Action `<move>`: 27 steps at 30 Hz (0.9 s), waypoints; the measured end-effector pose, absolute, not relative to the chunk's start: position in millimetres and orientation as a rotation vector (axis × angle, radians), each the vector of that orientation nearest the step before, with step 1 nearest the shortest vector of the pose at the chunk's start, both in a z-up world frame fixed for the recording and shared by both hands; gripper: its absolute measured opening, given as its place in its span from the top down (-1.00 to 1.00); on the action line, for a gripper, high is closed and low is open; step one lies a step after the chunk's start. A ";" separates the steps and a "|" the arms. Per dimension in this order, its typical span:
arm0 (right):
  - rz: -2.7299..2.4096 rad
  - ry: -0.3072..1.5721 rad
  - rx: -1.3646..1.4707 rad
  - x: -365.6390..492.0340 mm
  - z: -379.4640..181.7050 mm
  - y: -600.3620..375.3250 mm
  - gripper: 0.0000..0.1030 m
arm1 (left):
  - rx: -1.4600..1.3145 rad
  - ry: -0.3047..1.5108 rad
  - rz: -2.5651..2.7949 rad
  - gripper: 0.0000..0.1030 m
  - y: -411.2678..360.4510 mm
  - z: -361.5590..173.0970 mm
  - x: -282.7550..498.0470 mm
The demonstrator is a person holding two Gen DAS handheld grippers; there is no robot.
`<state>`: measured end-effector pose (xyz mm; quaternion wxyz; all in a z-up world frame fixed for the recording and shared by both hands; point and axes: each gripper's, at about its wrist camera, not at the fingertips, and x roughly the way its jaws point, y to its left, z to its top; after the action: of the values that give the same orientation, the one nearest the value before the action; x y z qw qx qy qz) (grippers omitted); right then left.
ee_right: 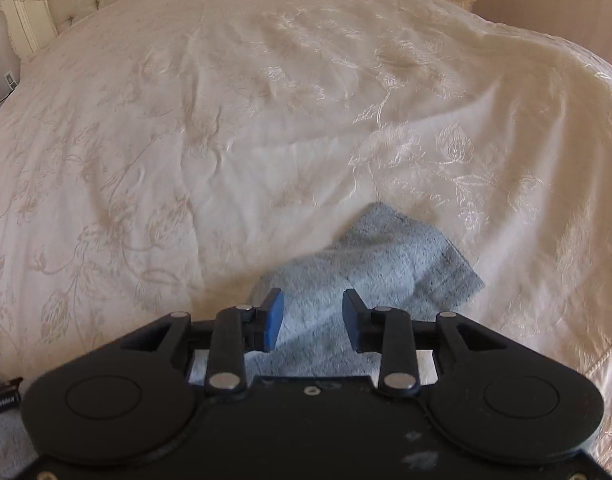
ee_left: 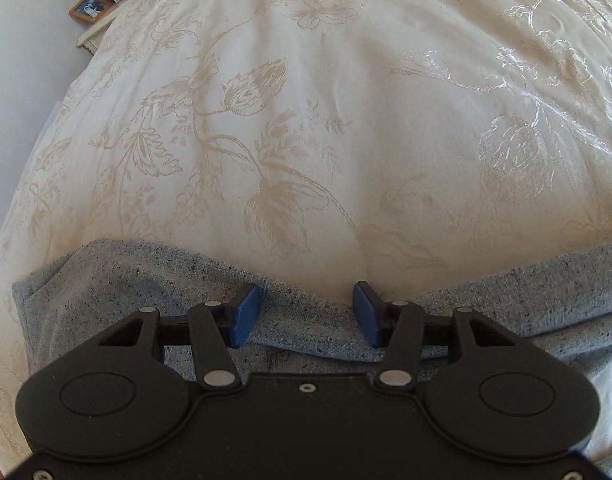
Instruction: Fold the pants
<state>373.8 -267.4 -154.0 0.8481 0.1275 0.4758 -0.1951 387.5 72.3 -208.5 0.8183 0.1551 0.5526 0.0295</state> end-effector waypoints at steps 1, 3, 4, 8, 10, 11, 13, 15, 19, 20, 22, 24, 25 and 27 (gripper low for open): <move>-0.427 1.010 0.265 384.1 -156.1 -267.5 0.29 | 0.323 1.178 0.068 -0.11 72.8 -208.6 387.4; -0.471 1.040 0.244 413.0 -165.0 -265.2 0.28 | 0.296 1.182 0.078 -0.11 74.5 -208.1 386.9; -0.492 1.060 0.243 426.9 -170.5 -264.0 0.27 | 0.285 1.184 0.080 -0.11 75.5 -207.7 387.3; -0.557 1.191 0.214 469.6 -201.7 -256.3 0.22 | 0.262 1.185 0.079 -0.11 78.8 -206.7 388.2; -0.606 1.293 0.144 477.7 -224.8 -251.1 0.22 | 0.255 1.189 0.069 -0.11 80.1 -205.9 388.8; -0.626 1.338 0.105 477.3 -234.6 -250.1 0.22 | 0.248 1.192 0.060 -0.11 82.2 -204.0 389.1; -0.644 1.344 0.083 468.6 -236.9 -253.3 0.44 | 0.217 1.206 0.033 -0.11 92.4 -198.2 393.9; -0.609 1.306 0.145 454.7 -227.0 -261.3 0.93 | 0.146 1.210 0.006 -0.11 103.7 -185.1 396.1; -0.555 1.194 0.259 419.9 -196.1 -286.2 0.99 | 0.010 1.209 0.019 -0.12 133.7 -159.5 405.0; -0.544 1.169 0.281 409.5 -188.6 -293.4 0.99 | -0.021 1.213 0.030 -0.12 142.6 -154.2 409.4; -0.538 1.150 0.307 391.6 -179.9 -304.2 0.99 | -0.074 1.238 0.049 -0.13 157.3 -149.7 420.2; -0.540 1.151 0.328 377.2 -177.6 -312.4 0.99 | -0.125 1.285 0.086 -0.14 171.1 -151.1 433.7; -0.540 1.147 0.341 369.5 -177.5 -315.9 0.98 | -0.144 1.304 0.106 -0.14 176.7 -152.5 439.4; -0.539 1.140 0.350 359.0 -175.8 -315.8 0.98 | -0.173 1.335 0.161 -0.14 187.2 -156.1 448.2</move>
<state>359.0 -315.8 -175.8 0.7936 0.1627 0.5300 -0.2506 448.2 187.2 -156.2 0.7789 -0.0800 0.6176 0.0743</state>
